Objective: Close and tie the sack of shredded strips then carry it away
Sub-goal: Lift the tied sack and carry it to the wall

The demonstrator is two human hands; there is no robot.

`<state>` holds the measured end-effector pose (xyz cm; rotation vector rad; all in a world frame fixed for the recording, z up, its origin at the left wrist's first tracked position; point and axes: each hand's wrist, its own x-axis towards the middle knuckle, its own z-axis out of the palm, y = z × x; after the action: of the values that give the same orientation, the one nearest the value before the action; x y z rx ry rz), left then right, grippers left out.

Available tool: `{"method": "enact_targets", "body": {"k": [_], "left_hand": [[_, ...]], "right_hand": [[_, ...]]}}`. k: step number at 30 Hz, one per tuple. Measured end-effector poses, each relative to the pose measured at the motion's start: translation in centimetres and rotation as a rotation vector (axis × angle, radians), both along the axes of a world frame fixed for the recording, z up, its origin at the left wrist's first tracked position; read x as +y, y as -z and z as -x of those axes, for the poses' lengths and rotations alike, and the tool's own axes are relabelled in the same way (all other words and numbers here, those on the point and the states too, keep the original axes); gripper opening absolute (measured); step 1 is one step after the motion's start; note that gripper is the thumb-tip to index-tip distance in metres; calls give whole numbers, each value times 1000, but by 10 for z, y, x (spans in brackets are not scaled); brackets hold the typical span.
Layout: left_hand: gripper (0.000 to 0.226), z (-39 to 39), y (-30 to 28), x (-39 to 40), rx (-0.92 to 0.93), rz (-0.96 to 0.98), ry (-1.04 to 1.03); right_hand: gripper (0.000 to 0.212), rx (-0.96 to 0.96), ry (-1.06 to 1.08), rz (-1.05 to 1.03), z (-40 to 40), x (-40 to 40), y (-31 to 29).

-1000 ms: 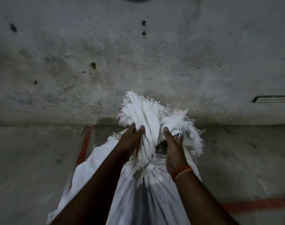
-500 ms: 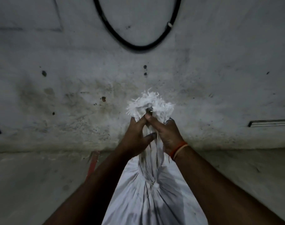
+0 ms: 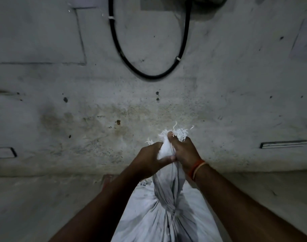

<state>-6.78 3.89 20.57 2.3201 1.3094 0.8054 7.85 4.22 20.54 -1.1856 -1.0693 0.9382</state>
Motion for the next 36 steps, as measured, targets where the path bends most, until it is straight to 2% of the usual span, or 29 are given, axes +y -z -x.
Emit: {"method": "enact_targets", "body": {"k": [3, 6, 8, 9, 11, 13, 14, 16, 18, 19, 22, 24, 25, 27, 30, 31, 34, 36], "left_hand": [[69, -5, 3, 1, -42, 53, 17], [64, -7, 5, 1, -183, 248, -4], [63, -5, 8, 4, -291, 389, -102], [63, -4, 9, 5, -350, 455, -159], [61, 2, 12, 8, -472, 564, -247], [54, 7, 18, 14, -583, 643, -287], [51, 8, 19, 15, -617, 674, -294], [47, 9, 20, 17, -618, 711, -271], [46, 7, 18, 16, -557, 732, -221], [48, 7, 16, 16, -514, 754, -207], [67, 11, 16, 15, -513, 923, -156], [76, 15, 20, 15, -603, 1050, -98], [77, 17, 22, 14, -622, 1081, -73], [83, 19, 22, 13, -582, 1112, -59], [117, 24, 27, 17, -340, 934, -192], [118, 25, 28, 17, -291, 872, -234], [92, 22, 26, 16, -162, 758, -329], [90, 24, 33, 21, -9, 453, -407]], "right_hand": [[31, -92, -34, -17, -11, -4, -3], [39, -187, -69, 0, -27, -1, -2], [36, -356, -11, -33, -39, 0, -1], [34, -489, 65, -80, -47, 0, -1], [50, -757, 231, -269, -59, -7, -2], [62, -929, 274, -498, -63, -20, -2], [65, -996, 228, -553, -62, -27, -2], [74, -1090, 16, -516, -54, -35, 6], [78, -1063, -248, -383, -45, -35, 19], [73, -1009, -328, -325, -43, -32, 25], [43, -717, -456, -135, -39, -24, 34], [17, -540, -476, -70, -36, -21, 36], [13, -522, -442, -60, -35, -19, 37], [20, -497, -395, -30, -31, -19, 40], [28, -467, -366, -11, -22, -20, 43], [28, -475, -349, -14, -19, -20, 44], [36, -521, -271, -5, -10, -16, 47], [39, -553, -182, 0, -11, -10, 49]]}}
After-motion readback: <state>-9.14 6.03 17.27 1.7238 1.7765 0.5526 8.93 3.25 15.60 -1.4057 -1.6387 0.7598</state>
